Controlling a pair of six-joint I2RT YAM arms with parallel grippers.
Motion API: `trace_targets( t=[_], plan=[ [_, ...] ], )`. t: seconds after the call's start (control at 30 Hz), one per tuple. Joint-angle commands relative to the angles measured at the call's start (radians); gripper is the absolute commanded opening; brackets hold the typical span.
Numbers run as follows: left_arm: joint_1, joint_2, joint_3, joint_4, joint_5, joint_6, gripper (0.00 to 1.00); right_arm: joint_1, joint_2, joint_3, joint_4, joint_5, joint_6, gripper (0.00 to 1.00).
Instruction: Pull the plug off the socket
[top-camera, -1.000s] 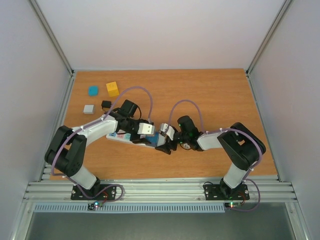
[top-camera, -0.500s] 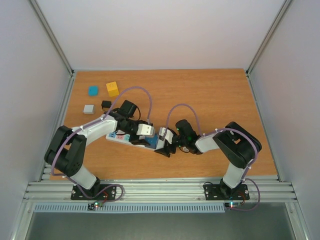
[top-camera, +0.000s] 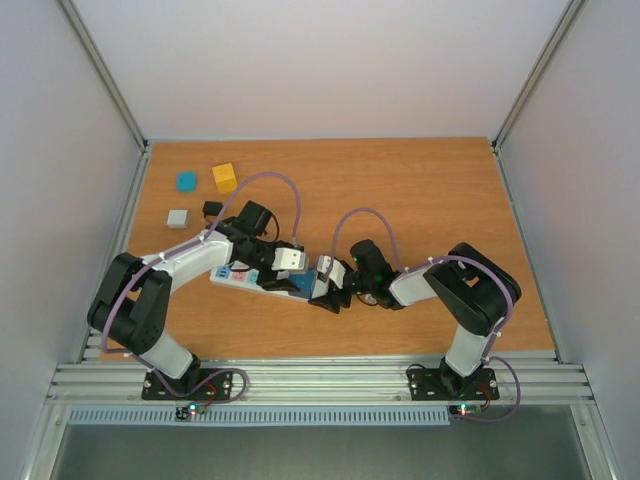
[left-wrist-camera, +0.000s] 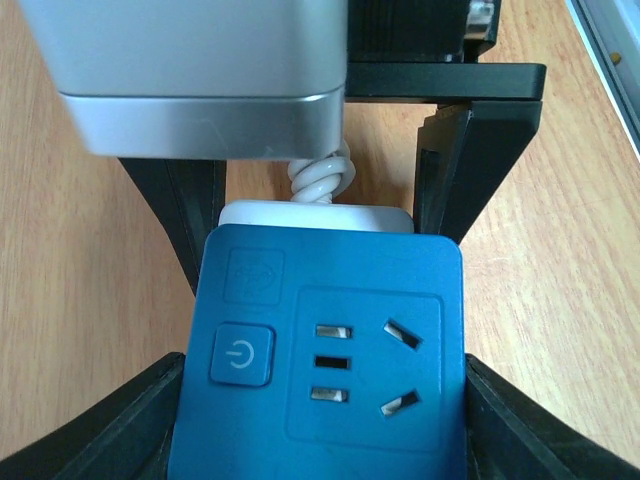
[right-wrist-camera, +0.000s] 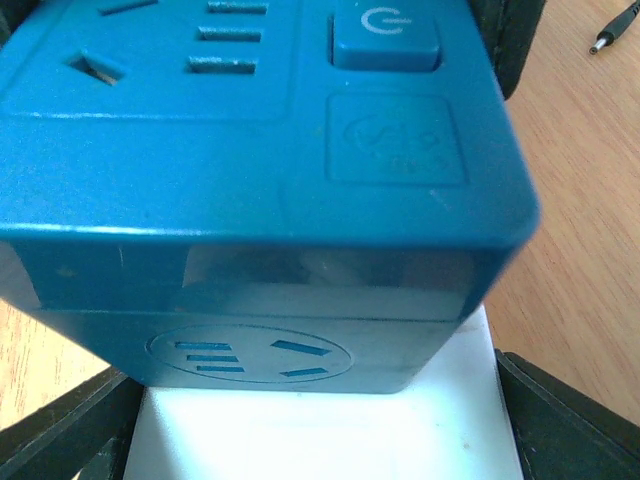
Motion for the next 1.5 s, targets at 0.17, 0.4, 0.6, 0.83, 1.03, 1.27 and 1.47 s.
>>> trace_targets(
  t=[0.17, 0.4, 0.6, 0.83, 1.03, 1.27, 1.47],
  plan=[
    [-0.011, -0.094, -0.021, 0.008, 0.048, -0.047, 0.36, 0.012, 0.040, -0.001, 0.024, 0.032, -0.018, 0.48],
    [-0.017, -0.140, -0.064, 0.054, 0.029, -0.061, 0.32, 0.015, 0.052, 0.011, 0.011, 0.039, -0.017, 0.40],
    [0.033, -0.110, -0.012, 0.015, 0.184, -0.141, 0.31, 0.023, 0.057, 0.010, 0.011, 0.049, -0.024, 0.37],
    [0.059, -0.110, 0.014, -0.023, 0.226, -0.148, 0.31, 0.024, 0.058, 0.012, 0.012, 0.052, -0.023, 0.35],
    [0.016, -0.153, -0.055, 0.016, 0.093, -0.072, 0.31, 0.024, 0.063, 0.019, 0.013, 0.060, -0.012, 0.33],
    [-0.001, -0.194, -0.100, 0.084, 0.024, -0.067, 0.31, 0.025, 0.066, 0.024, 0.009, 0.063, -0.008, 0.32],
    [0.000, -0.193, -0.079, 0.089, 0.069, -0.120, 0.30, 0.024, 0.066, 0.024, 0.009, 0.063, -0.008, 0.32]
  ],
)
